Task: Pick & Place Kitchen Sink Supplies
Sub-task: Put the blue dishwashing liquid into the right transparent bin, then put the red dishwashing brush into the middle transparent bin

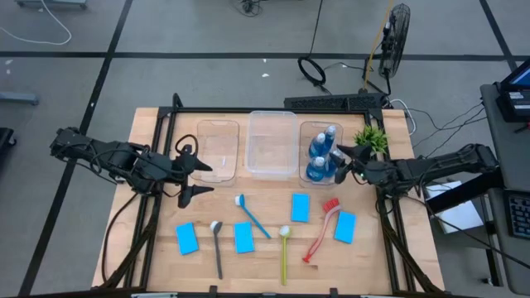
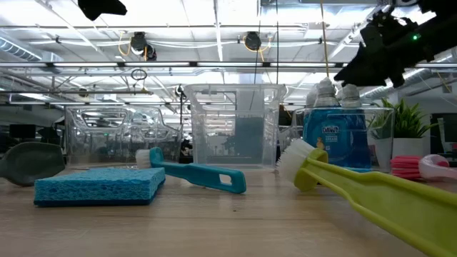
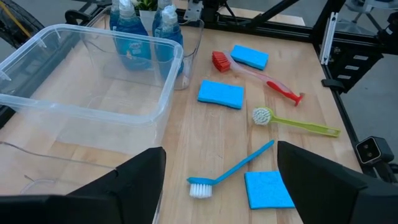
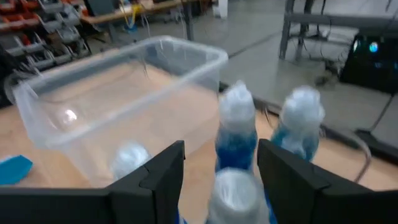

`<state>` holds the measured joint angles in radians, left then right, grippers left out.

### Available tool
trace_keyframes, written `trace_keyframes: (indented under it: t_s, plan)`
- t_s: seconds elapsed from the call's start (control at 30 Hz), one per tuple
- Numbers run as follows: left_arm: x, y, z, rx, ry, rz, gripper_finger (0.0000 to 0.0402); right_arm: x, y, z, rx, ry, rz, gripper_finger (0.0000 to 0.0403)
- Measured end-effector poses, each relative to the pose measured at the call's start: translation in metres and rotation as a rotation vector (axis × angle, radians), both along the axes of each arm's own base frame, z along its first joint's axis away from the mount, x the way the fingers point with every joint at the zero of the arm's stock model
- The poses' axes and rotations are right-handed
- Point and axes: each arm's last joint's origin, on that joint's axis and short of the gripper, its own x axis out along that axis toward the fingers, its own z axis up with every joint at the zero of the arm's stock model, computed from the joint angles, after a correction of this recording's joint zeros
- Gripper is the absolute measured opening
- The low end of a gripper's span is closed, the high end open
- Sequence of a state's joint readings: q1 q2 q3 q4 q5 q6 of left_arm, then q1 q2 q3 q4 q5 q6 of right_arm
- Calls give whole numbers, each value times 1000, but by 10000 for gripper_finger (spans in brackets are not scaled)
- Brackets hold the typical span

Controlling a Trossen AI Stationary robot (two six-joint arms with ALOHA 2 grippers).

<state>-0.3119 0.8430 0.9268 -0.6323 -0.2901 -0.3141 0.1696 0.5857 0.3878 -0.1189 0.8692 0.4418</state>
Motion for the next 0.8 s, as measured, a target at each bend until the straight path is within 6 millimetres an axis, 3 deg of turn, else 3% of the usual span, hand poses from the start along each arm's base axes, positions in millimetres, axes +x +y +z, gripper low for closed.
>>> trace_keyframes:
  t_s: [0.57, 0.8]
  plan:
    - [0, 0, 0, 4, 1, -3, 323, -5, 6, 68, -183, -78, 89, 187]
    - [0, 0, -1, 6, 7, -3, 309, -7, 13, 78, -195, -96, 148, 187]
